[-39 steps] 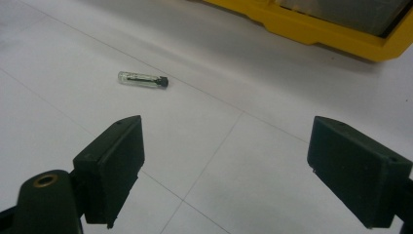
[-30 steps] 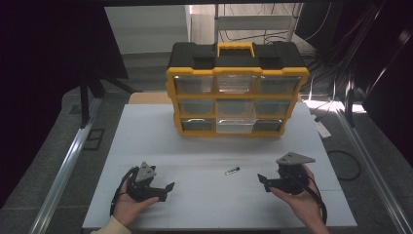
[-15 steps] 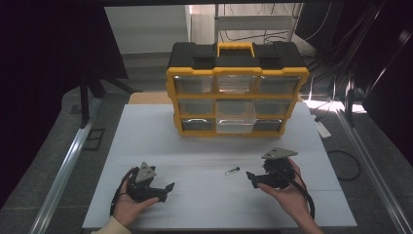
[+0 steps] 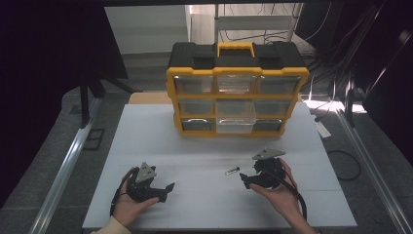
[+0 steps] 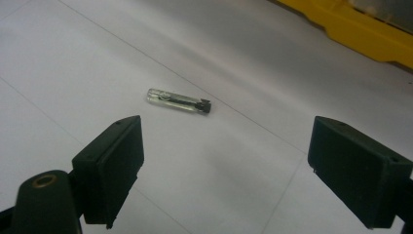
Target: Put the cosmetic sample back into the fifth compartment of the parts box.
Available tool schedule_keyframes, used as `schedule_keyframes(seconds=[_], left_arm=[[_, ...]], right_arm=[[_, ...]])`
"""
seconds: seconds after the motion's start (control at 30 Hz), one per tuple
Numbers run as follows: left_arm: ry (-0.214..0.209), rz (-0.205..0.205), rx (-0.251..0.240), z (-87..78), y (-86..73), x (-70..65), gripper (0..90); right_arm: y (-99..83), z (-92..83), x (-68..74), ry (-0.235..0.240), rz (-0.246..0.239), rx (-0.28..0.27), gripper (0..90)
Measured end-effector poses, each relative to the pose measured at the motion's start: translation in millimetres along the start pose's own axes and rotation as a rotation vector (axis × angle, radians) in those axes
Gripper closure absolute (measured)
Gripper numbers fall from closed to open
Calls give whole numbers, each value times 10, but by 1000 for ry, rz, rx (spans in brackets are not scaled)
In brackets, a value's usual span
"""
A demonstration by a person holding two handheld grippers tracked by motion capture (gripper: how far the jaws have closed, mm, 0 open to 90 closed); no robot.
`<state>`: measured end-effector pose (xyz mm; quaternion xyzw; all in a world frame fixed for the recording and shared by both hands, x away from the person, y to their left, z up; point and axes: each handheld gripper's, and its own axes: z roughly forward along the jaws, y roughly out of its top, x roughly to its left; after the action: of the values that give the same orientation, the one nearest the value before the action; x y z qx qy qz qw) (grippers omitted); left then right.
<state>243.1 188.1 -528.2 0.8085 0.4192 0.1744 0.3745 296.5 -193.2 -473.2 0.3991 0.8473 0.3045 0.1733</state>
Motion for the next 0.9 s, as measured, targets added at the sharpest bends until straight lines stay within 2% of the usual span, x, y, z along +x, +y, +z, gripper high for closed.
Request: schedule_keyframes(seconds=[0.43,0.9], left_arm=[[-1,3,0,-3,-3,2,77],[-3,9,-1,-7,-3,2,78]], right_arm=[[74,139,89,35,-1,9,131],[148,287,166,42,3,27,131]])
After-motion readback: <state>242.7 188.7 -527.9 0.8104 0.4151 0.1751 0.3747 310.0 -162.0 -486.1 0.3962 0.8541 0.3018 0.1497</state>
